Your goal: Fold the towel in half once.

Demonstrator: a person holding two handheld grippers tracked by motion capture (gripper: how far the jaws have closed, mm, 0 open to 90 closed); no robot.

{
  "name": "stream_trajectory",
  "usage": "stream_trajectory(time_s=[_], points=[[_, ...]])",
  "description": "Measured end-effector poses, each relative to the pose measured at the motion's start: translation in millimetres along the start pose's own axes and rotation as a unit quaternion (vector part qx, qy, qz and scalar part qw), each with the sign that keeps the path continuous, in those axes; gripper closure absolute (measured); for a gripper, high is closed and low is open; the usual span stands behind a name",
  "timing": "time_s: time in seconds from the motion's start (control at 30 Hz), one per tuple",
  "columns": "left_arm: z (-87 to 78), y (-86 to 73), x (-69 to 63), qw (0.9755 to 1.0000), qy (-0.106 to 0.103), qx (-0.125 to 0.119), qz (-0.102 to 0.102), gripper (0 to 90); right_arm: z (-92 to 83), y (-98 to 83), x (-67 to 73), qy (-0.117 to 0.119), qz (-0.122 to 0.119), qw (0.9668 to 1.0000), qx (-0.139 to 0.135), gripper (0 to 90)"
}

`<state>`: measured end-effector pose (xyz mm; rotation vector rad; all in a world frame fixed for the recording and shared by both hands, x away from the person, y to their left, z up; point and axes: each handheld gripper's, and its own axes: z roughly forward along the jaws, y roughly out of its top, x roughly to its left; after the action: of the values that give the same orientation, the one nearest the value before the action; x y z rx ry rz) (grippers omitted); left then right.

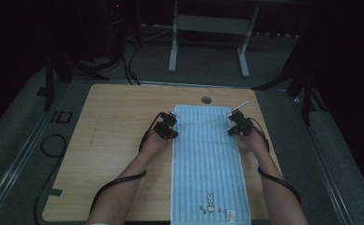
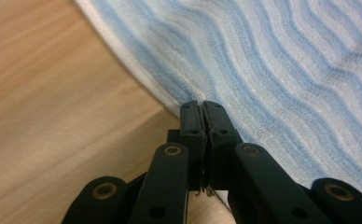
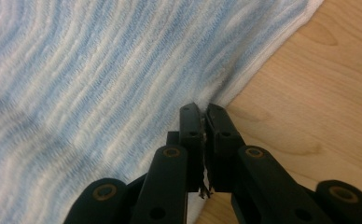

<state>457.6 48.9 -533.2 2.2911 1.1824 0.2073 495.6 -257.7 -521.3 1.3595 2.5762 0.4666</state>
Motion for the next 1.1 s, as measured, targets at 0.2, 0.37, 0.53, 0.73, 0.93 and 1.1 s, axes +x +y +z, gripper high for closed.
stream_trajectory(time_s=[0.2,0.37,0.53,0.73,0.93,1.1], points=[[-18.8,11.2,3.3,0.9998,0.010,-0.018,0.004,87.8,-14.2,6.0,-6.9,0.016,0.016,0.9994,-0.025,86.4],[-41.9,8.5,-6.3,0.9982,0.035,-0.035,0.034,87.7,-37.0,4.3,-3.1,0.029,0.011,0.9980,-0.055,86.2],[-66.0,-10.6,-15.4,0.9979,0.015,-0.046,0.044,87.6,-66.7,-18.6,12.3,0.047,-0.008,0.9945,-0.094,86.1],[-89.9,-44.3,-42.8,0.9955,-0.015,-0.059,0.072,87.5,-81.0,-56.3,32.4,0.059,-0.027,0.9925,-0.103,85.9],[-94.5,-78.6,-63.5,0.9949,-0.029,-0.039,0.089,87.3,-75.7,-87.2,56.3,0.070,-0.051,0.9922,-0.089,85.8],[-88.2,-102.1,-73.9,0.9938,-0.041,-0.013,0.103,86.5,-70.3,-109.3,63.8,0.084,-0.046,0.9916,-0.088,84.2]])
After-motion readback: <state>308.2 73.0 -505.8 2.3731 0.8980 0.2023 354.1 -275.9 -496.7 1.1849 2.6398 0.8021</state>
